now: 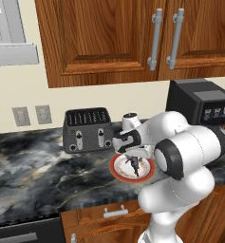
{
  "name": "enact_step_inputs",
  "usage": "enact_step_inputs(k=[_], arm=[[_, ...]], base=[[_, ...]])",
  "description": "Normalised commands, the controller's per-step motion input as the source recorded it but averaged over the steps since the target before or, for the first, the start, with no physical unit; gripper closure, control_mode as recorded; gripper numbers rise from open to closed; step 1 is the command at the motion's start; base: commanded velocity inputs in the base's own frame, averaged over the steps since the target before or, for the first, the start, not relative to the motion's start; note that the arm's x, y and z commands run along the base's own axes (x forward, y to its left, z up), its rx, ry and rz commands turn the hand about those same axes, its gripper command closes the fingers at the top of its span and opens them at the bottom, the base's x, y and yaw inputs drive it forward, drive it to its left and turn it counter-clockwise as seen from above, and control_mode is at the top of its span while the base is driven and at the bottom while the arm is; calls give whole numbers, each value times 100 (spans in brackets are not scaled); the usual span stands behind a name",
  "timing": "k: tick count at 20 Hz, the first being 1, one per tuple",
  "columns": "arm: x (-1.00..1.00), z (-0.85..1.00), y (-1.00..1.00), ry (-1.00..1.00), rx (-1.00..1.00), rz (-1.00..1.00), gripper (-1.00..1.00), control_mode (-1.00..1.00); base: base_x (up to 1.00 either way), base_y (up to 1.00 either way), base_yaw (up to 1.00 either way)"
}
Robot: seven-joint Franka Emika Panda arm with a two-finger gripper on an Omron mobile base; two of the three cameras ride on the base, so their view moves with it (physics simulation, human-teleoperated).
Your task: Place the fish on the rack of the oven, and slide the rack back inside. Close the oven door.
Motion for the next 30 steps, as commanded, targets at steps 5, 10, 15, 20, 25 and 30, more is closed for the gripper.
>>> enact_step_inputs(k=[5, 10, 15, 20, 25, 30], arm=[[-30, 83, -1, 0, 0, 5, 100, -100], [-56, 92, -30, 0, 0, 4, 100, -100], [-54, 63, -47, -6, 3, 3, 100, -100], [-50, 49, -56, -7, 5, 5, 100, -100], [-17, 28, -40, -2, 4, 6, 100, -100], [0, 19, -17, 0, 0, 5, 100, -100]], base=[[0, 0, 0], [0, 0, 0], [0, 0, 0], [0, 0, 0], [0, 0, 0], [0, 0, 0]])
